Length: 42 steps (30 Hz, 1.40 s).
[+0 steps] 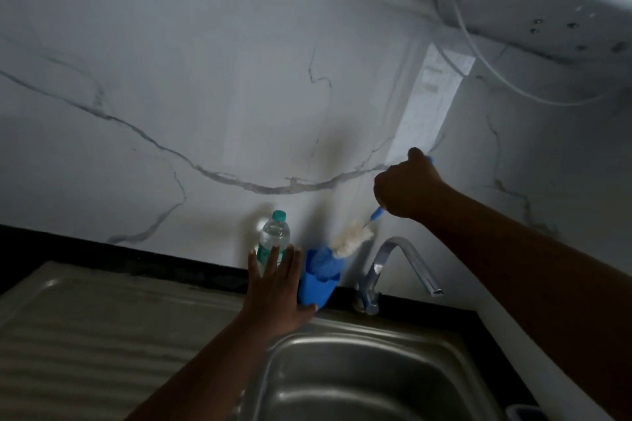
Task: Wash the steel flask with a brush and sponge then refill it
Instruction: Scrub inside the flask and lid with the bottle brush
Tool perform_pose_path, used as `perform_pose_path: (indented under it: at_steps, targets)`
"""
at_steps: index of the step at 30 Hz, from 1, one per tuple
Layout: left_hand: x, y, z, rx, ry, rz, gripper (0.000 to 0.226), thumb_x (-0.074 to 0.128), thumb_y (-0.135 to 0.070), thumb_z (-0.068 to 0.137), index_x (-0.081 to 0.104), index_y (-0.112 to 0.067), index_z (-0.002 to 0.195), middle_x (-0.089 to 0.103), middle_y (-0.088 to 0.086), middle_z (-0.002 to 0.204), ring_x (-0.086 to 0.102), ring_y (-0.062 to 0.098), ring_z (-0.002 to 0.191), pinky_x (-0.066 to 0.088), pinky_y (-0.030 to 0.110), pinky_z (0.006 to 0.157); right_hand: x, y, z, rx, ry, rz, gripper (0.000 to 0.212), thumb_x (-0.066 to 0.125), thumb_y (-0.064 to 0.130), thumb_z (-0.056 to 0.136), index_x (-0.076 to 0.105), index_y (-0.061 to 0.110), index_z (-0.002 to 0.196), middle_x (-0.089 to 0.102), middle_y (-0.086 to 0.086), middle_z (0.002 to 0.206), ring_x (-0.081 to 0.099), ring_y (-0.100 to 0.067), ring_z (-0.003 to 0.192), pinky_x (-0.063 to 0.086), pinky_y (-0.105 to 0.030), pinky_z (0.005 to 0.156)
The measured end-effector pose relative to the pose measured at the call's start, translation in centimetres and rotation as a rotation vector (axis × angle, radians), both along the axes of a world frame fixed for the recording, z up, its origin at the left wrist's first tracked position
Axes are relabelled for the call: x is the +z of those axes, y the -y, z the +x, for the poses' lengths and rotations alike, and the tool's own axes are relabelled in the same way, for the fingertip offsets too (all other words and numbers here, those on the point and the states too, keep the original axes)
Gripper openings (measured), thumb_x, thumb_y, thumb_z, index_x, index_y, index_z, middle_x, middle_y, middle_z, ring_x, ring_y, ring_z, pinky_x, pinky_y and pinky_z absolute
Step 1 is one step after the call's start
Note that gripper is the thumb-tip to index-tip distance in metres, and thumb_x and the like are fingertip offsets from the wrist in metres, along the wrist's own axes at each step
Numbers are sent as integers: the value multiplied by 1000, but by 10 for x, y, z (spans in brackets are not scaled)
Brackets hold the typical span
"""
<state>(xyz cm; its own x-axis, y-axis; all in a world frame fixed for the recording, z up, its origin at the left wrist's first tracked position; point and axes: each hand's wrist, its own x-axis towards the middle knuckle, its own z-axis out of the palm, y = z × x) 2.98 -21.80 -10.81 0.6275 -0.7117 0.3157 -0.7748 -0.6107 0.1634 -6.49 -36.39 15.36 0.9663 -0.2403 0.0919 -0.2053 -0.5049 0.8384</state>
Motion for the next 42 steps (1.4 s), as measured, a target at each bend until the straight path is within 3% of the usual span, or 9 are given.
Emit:
perform_pose_path:
  at_steps: [6,9,11,16,21,25,29,34,42]
  targets:
    - [-13,14,-7,-6,1,18,106,46,-79,59,52,-7,137,59,8,137,50,36,131,14,62,107,-32,-11,25,16,3,21,29,47,8,84,37,17,59,42,7,58,40,-13,60,20,-43,105]
    - [-18,18,-11,-17,13,61,108,42,-76,72,19,-9,154,25,10,160,12,37,149,-17,62,110,-49,-9,31,1,32,20,28,49,18,92,40,17,65,56,6,74,54,-20,90,12,-46,112]
    - [-21,18,-11,-11,7,67,108,37,-75,76,1,-12,156,7,8,164,-8,33,150,-27,60,107,-51,-9,34,5,51,26,18,50,22,94,46,19,76,65,4,90,54,-22,107,9,-49,114]
    - [-19,15,-15,-4,-38,79,108,41,-75,81,-7,-14,155,0,6,165,-11,31,150,-21,62,110,-52,0,33,24,48,-12,18,47,23,95,64,18,99,65,-2,109,51,-29,118,2,-58,114]
    - [-14,7,-21,11,-76,85,105,44,-73,83,-7,-17,156,-1,3,165,-10,29,151,-15,63,113,-62,7,24,70,93,-73,25,47,28,96,65,20,111,51,-10,136,34,-37,136,-4,-63,113]
    - [-10,-1,-26,32,-89,102,105,44,-73,83,-10,-18,155,-4,4,165,-11,30,150,-15,63,113,-64,9,17,126,194,-82,37,36,25,100,49,18,134,16,-20,157,7,-44,145,-8,-64,110]
    - [-3,-10,-30,61,-95,111,105,44,-73,83,-8,-18,155,-4,6,165,-10,30,150,-16,62,112,-70,16,8,112,365,-62,62,34,19,98,6,14,152,-15,-21,157,-17,-46,142,-26,-64,102]
    - [9,-15,-35,96,-104,103,106,45,-74,82,-9,-20,155,-3,6,165,-9,31,150,-18,60,111,-72,29,0,89,468,61,79,44,34,97,-9,15,152,-24,-17,155,-21,-43,141,-22,-61,104]
    - [25,-36,-52,154,-128,144,108,45,-75,82,-12,-20,155,-7,7,165,-10,30,150,-13,63,114,-94,10,-18,147,441,205,77,45,44,95,1,17,153,-13,-15,159,-15,-39,145,-25,-59,104]
